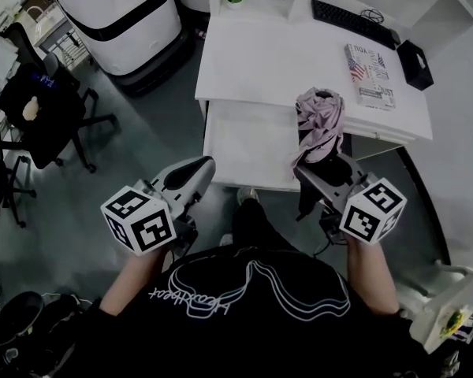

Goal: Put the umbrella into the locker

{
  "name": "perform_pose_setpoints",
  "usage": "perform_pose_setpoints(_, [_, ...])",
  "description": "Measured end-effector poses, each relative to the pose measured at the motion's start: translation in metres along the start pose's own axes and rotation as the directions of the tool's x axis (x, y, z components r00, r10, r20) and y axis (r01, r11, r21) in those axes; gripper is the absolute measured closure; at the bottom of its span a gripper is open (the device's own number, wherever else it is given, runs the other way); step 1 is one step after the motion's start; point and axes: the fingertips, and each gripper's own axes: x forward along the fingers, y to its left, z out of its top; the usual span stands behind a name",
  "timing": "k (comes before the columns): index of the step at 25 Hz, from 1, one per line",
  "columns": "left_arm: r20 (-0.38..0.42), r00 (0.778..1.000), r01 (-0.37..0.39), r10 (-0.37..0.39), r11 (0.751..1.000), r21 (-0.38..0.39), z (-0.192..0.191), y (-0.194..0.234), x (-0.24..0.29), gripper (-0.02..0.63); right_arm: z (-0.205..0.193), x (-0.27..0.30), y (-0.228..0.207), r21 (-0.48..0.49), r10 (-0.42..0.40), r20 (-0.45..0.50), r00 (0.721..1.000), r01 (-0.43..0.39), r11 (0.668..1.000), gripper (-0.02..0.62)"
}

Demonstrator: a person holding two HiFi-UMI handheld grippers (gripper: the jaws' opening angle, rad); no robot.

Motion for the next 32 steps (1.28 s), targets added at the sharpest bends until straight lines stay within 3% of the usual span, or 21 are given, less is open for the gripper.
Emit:
perform_pose_setpoints(7, [0.021,0.996,-0.083,0.084,0.996,-0.035,0.021,0.032,0.02,0.6,-0.004,0.055,-0.03,-0.048,0.066,-0.129,0.99,-0.072,0.996,0.353])
perform_pose_setpoints(12, [0.024,0.99,-0.134,0.136,0.989,-0.064,0.026,0.051,0.027,0.6,-0.017,0.095,-0.041,-0.109,0.113,-0.244,0.963,-0.143,0.984,0.353])
perform_pose_setpoints(24, [0.042,0.97,-0.23,0.241,0.957,-0.175,0.011,0.096,0.024,0.6,-0.083,0.159,-0.056,-0.242,0.129,-0.504,0.854,-0.284,0.928,0.353])
perform_pose_setpoints(32, [0.014,0.961,-0.267,0.276,0.939,-0.219,-0.006,0.115,0.02,0.6,-0.149,0.191,-0.069,-0.277,0.092,-0.647,0.757,-0.346,0.896,0.353])
